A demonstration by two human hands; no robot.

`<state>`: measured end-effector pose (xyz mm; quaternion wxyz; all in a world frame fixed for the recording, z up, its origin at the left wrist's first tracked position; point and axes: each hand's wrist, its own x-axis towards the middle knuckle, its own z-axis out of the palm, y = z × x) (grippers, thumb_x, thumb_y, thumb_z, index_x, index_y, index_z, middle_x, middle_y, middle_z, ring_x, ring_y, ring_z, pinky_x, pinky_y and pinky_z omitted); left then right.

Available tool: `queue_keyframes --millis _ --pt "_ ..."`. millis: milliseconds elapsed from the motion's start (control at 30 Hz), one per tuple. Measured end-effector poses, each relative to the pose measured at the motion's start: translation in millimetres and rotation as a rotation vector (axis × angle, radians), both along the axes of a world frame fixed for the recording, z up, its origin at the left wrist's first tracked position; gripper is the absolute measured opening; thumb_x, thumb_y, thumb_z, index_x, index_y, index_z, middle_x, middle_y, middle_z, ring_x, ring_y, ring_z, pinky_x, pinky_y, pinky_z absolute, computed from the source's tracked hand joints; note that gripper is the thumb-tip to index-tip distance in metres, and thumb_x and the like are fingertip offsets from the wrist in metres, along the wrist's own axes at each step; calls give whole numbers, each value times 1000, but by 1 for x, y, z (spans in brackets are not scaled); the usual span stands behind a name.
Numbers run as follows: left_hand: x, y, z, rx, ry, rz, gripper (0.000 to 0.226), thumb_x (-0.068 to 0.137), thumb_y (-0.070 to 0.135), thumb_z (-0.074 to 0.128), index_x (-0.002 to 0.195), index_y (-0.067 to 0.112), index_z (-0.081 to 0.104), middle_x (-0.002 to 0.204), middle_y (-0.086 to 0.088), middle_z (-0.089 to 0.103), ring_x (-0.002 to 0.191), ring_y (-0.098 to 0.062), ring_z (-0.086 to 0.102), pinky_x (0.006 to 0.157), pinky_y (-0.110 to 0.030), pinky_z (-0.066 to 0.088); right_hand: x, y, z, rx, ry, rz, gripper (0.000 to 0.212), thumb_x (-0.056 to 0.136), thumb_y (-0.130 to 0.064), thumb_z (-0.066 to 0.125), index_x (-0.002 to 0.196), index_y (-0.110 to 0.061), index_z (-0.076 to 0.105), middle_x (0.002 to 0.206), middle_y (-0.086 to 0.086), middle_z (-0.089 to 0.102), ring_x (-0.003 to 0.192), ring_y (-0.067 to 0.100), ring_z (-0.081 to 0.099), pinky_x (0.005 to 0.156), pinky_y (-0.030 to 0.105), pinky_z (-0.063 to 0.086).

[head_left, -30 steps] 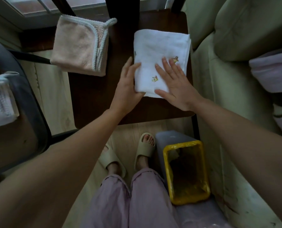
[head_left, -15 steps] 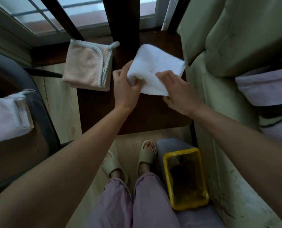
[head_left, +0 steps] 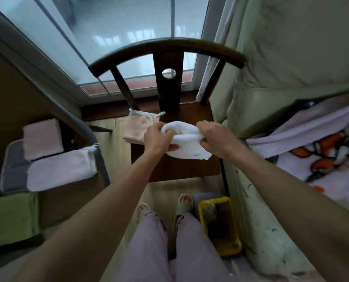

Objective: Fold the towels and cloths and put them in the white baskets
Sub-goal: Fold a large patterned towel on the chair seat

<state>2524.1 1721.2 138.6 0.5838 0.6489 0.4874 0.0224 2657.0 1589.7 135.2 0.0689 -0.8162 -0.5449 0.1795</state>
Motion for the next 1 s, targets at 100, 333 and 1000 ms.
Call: queue_keyframes --millis 100,333,1000 --pt "-18 -7 37 -32 -12 64 12 96 9 51 107 13 50 103 -8 52 89 -26 64 61 -40 61 -16 -5 37 -29 39 66 18 87 -11 56 105 -14 51 86 -4 46 75 15 45 63 25 32" --pt "-39 13 99 -171 -102 380 23 97 2 40 102 8 62 112 -18 59 94 -33 65 65 -43 61 -27 11 96 43 161 76 10 90 -10 53 97 -10 59 80 2 59 73 21 61 59 30 46" --pt "-64 91 191 -301 56 52 15 98 5 37 108 -2 46 102 -17 56 77 -26 69 65 -31 61 -62 72 162 674 725 -624 20 96 -35 57 95 -15 55 83 1 55 70 9 56 59 23 48"
